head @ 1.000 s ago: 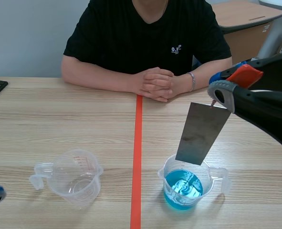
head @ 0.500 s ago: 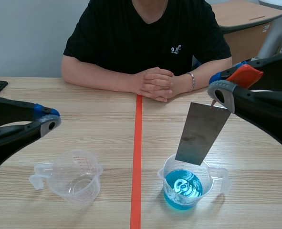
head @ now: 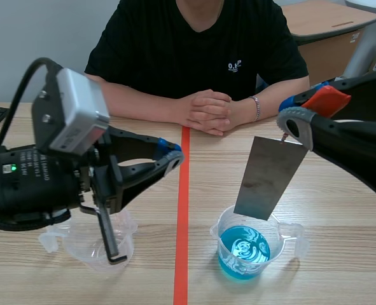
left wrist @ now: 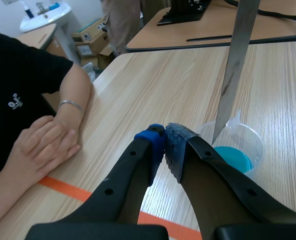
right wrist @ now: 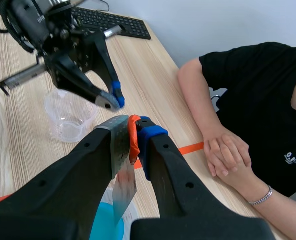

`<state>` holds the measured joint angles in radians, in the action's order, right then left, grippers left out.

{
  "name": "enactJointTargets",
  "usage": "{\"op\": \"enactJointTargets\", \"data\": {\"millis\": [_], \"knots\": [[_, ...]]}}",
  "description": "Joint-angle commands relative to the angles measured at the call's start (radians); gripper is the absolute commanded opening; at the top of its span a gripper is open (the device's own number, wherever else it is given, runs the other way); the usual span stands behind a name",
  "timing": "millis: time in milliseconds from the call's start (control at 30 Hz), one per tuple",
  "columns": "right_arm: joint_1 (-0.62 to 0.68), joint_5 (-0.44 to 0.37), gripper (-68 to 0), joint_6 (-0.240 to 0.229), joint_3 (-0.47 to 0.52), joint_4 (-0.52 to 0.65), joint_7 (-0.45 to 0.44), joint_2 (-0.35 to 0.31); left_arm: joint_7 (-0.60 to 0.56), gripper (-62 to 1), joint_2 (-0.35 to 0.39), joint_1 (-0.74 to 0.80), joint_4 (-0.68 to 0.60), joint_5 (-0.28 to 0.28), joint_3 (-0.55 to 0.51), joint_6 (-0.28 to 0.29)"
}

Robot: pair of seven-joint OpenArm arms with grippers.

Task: Do the redox reaction experiment.
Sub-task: 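Point at the plate with the left hand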

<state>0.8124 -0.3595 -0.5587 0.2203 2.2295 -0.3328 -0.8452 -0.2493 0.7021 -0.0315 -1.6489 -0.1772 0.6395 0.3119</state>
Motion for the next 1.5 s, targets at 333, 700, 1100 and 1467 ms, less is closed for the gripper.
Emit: {"op": "enactJointTargets", "data": {"millis": [333, 700, 1100, 1467], "knots": [[-0.009, -0.015, -66.0, 0.004, -0.002, 0.005, -0.018, -0.011, -0.012, -56.7, -0.172, -0.097, 0.157, 0.056, 0.117, -0.002], [-0.009, -0.015, -66.0, 0.004, -0.002, 0.005, -0.018, -0.011, -0.016, -56.7, -0.24, -0.144, 0.27, 0.079, 0.161, -0.002], [-0.009, -0.015, -66.0, 0.004, -0.002, 0.005, -0.018, -0.011, -0.016, -56.7, -0.242, -0.143, 0.277, 0.078, 0.168, -0.001], [-0.009, -0.015, -66.0, 0.004, -0.002, 0.005, -0.018, -0.011, -0.015, -56.7, -0.241, -0.143, 0.277, 0.078, 0.168, -0.001]]}}
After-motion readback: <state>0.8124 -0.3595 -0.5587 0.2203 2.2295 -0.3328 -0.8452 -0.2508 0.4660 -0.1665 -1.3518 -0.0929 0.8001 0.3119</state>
